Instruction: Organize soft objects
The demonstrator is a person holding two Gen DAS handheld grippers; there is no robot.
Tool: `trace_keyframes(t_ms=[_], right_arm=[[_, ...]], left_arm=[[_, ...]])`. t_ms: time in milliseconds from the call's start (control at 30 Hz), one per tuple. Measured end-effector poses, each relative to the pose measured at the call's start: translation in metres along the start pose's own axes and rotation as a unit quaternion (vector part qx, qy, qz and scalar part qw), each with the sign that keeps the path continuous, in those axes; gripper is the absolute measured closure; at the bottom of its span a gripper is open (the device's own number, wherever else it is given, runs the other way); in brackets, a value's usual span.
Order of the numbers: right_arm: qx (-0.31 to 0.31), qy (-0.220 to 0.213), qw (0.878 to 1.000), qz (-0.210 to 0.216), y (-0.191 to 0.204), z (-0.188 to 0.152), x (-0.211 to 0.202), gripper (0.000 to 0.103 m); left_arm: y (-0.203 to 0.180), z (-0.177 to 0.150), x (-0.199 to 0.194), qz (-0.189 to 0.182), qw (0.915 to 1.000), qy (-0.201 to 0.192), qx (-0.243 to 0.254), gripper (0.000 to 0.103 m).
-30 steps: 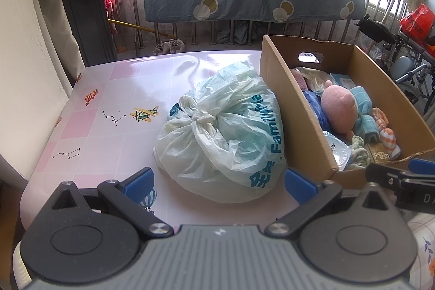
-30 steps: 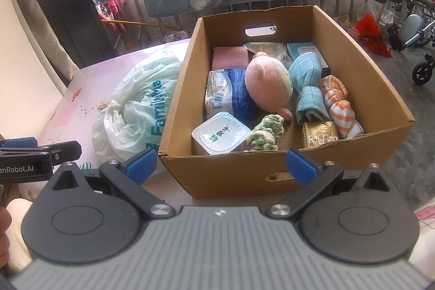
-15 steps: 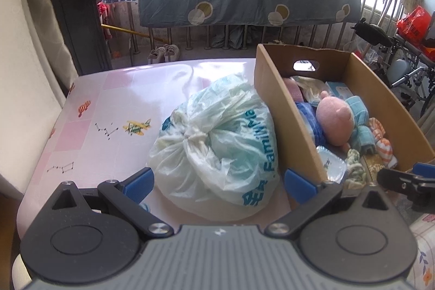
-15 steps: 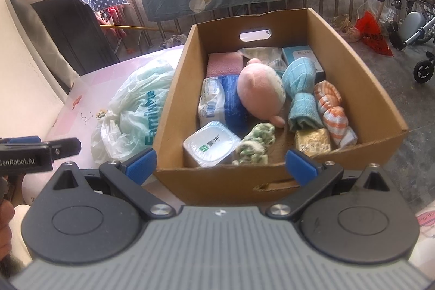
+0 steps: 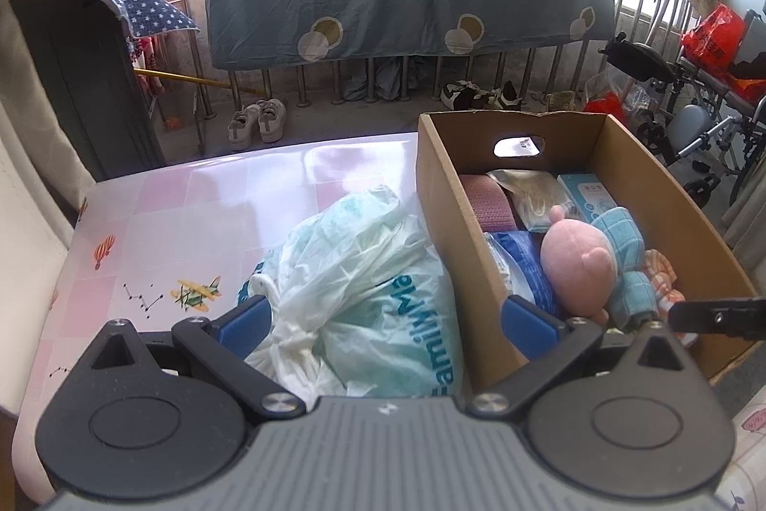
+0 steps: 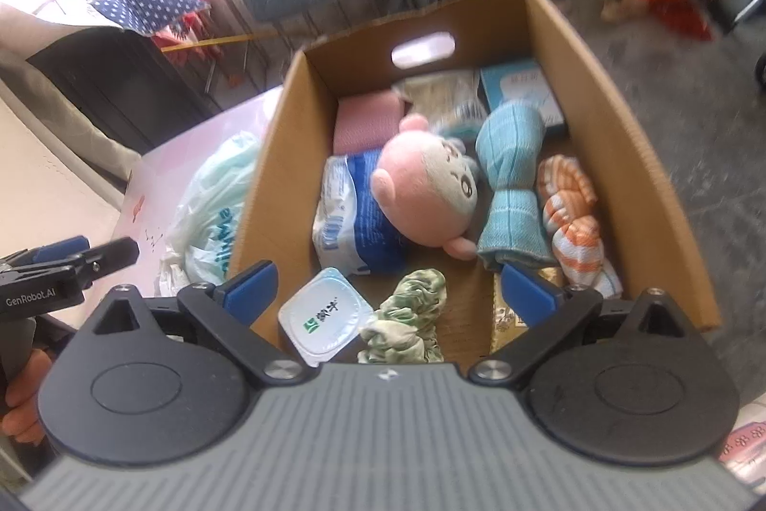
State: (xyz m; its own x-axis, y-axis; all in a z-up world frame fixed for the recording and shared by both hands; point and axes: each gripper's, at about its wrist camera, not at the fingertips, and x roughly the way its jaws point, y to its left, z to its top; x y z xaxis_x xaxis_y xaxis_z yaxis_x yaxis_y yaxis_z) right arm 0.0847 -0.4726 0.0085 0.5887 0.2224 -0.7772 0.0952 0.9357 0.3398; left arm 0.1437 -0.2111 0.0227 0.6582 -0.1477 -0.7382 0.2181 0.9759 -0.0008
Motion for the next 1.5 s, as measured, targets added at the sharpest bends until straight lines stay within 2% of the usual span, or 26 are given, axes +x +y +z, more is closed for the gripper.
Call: trace_keyframes(t_ms=[200, 267, 500, 600, 700, 800, 967, 1033, 1167, 1233, 1267, 1333, 1433, 1500], right_arm=[[-0.003, 0.082, 0.996, 0.040, -0.002, 0.010, 0.053, 0.030], [-0.015, 0.097, 0.994, 0.042, 0.002, 0.013, 0.070, 0.041], [-0.045, 0.144, 0.986, 0.072, 0.018, 0.024, 0.123, 0.062], [-0.029, 0.166, 0.979, 0.111, 0.017, 0.022, 0.134, 0.070], [-0.036, 0.170, 0.978, 0.113, 0.022, 0.020, 0.133, 0.070], [-0.007, 0.183, 0.976, 0.121, 0.013, 0.023, 0.130, 0.069], [0.012, 0.134, 0.987, 0.092, -0.010, 0.038, 0.105, 0.068], [0.026, 0.154, 0.985, 0.079, -0.018, 0.034, 0.110, 0.067], [0.063, 0.213, 0.972, 0.079, -0.029, 0.018, 0.122, 0.054], [0.050, 0.195, 0.978, 0.056, -0.028, 0.022, 0.113, 0.052], [0.040, 0.177, 0.982, 0.048, -0.027, 0.028, 0.107, 0.047], [0.040, 0.141, 0.988, 0.056, -0.027, 0.042, 0.097, 0.039], [0.050, 0.090, 0.992, 0.079, -0.027, 0.068, 0.088, 0.037], [0.043, 0.056, 0.995, 0.071, -0.025, 0.083, 0.090, 0.036]], left_arm=[[-0.001, 0.005, 0.026, 0.000, 0.9999, 0.016, 0.002, 0.000], [0.001, 0.005, 0.031, 0.002, 0.9998, 0.018, 0.003, 0.000], [0.016, 0.006, 0.041, 0.011, 0.9996, 0.024, -0.011, 0.000], [0.021, 0.006, 0.043, 0.014, 0.9994, 0.026, -0.015, 0.000], [0.025, 0.006, 0.045, 0.013, 0.9993, 0.030, -0.020, 0.000], [0.025, 0.006, 0.045, 0.008, 0.9992, 0.032, -0.023, 0.000], [0.023, 0.003, 0.043, 0.007, 0.9993, 0.031, -0.019, 0.000], [0.023, 0.003, 0.043, 0.006, 0.9993, 0.030, -0.021, 0.000], [0.023, 0.003, 0.042, 0.005, 0.9993, 0.030, -0.022, 0.000], [0.023, 0.003, 0.042, 0.006, 0.9993, 0.031, -0.020, 0.000], [0.023, 0.003, 0.042, 0.007, 0.9993, 0.031, -0.019, 0.000], [0.023, 0.003, 0.041, 0.009, 0.9993, 0.031, -0.018, 0.000], [0.025, 0.004, 0.042, 0.013, 0.9993, 0.030, -0.020, 0.000], [0.027, 0.004, 0.043, 0.015, 0.9991, 0.031, -0.023, 0.000]])
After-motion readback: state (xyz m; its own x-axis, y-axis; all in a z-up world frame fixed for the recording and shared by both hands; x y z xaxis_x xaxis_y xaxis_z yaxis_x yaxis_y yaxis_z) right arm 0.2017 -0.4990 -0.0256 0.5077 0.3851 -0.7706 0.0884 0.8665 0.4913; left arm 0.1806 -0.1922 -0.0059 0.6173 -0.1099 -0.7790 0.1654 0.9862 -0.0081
